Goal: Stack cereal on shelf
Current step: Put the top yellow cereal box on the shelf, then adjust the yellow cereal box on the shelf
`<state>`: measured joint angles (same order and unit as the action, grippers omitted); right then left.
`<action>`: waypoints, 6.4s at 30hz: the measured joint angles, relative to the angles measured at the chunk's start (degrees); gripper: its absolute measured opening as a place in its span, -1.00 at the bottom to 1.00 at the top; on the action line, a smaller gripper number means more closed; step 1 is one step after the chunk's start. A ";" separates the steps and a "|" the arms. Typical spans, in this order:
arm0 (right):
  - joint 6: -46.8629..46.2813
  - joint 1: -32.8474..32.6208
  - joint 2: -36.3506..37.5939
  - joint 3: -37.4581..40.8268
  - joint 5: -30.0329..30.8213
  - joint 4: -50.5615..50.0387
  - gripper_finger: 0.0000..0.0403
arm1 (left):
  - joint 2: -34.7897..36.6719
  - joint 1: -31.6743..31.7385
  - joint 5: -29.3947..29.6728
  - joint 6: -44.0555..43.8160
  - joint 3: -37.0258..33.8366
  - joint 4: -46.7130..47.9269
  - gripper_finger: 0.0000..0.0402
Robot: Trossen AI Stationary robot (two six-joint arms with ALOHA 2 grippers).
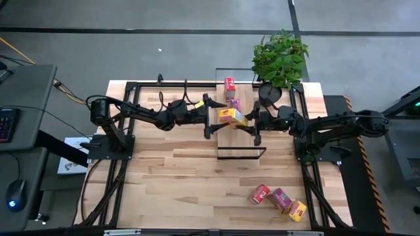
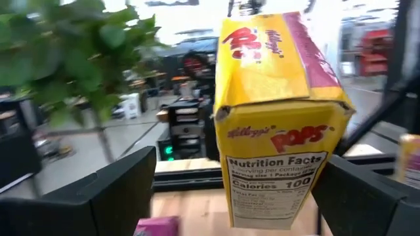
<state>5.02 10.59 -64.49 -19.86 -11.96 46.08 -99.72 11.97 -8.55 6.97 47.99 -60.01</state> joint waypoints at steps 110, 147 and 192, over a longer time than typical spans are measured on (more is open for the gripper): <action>-1.08 -0.11 21.36 0.00 8.80 -24.64 0.48 | -2.69 -2.77 -5.90 6.13 14.24 38.72 0.20; -0.48 -0.09 21.34 0.00 13.48 -25.69 0.48 | 8.02 -5.85 -3.09 -17.63 -20.17 18.04 -1.00; -0.48 -0.09 21.32 0.00 13.50 -26.98 0.48 | -4.09 -1.32 -6.85 -6.43 0.49 31.53 -1.00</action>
<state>4.54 10.50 -43.18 -19.86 1.54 19.09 -103.81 10.66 -15.41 0.54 48.48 -28.48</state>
